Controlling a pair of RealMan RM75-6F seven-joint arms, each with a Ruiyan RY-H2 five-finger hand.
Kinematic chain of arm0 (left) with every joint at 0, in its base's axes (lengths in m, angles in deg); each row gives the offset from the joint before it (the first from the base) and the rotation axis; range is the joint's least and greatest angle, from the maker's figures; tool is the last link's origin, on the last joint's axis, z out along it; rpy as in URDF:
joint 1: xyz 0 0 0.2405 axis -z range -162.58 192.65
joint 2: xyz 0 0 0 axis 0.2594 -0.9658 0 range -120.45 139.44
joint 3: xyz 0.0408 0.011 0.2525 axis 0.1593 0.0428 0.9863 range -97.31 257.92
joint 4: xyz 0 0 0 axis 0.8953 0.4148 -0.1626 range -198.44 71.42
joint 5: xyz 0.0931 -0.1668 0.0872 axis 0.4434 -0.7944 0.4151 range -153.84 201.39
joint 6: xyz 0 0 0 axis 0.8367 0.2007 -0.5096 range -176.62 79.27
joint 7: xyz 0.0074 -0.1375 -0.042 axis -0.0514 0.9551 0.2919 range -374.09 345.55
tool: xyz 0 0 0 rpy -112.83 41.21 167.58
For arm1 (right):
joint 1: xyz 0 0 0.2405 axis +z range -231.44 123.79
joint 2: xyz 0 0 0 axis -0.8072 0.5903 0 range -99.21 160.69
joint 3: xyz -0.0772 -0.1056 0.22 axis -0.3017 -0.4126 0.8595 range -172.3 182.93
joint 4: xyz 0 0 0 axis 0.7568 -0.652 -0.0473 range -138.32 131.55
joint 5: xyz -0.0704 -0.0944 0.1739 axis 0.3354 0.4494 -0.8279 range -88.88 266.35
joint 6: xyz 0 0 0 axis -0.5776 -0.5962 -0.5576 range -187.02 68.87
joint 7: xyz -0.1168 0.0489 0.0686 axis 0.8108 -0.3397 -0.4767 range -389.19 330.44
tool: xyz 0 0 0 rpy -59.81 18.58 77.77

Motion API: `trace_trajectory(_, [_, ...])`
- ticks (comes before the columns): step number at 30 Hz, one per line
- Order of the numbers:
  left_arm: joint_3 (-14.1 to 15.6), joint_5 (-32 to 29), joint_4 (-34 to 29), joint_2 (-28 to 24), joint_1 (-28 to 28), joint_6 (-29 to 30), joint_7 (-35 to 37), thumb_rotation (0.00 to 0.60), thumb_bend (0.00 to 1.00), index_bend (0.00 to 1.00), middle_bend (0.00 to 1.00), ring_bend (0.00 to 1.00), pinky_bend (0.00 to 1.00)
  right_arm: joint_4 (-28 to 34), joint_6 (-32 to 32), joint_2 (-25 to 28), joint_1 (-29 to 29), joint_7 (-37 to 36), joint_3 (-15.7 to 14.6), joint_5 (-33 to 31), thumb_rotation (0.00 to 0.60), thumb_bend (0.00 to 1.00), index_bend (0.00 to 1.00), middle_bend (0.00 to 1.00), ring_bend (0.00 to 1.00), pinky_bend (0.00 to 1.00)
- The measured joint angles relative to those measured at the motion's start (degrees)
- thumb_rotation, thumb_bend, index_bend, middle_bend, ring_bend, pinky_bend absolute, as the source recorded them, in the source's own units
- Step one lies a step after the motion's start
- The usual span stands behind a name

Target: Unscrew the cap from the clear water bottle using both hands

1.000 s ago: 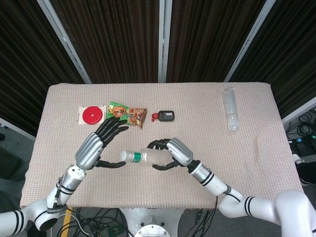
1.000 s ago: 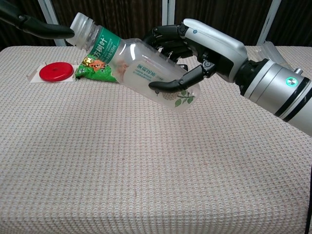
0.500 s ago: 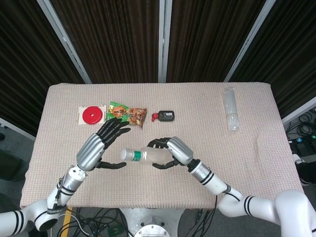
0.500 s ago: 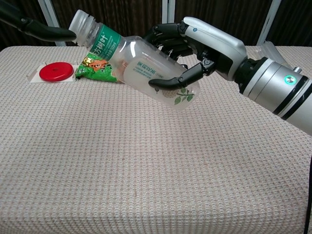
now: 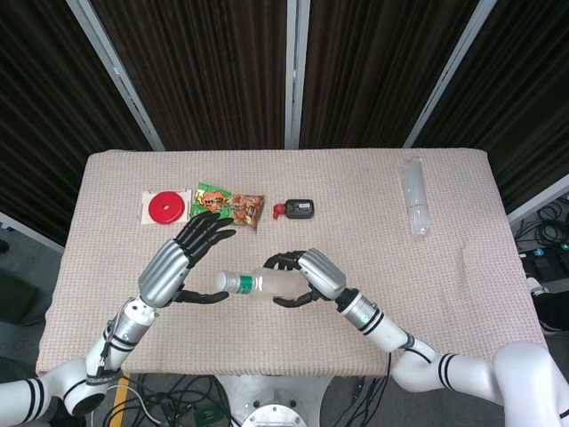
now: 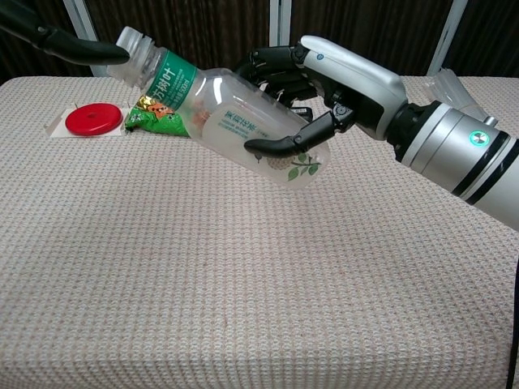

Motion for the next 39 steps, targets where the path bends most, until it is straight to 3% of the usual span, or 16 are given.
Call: trace_trajectory(39, [0.22, -0.18, 0.51, -0.07, -0.43, 0.5, -1.61, 0.6, 0.0, 0.13, 0.07, 0.0, 0.0, 0.32, 0.58, 0.57, -0.26, -0.07, 0.25, -0.2, 0.6, 0.58, 0.7, 0.58, 0.49, 0.63])
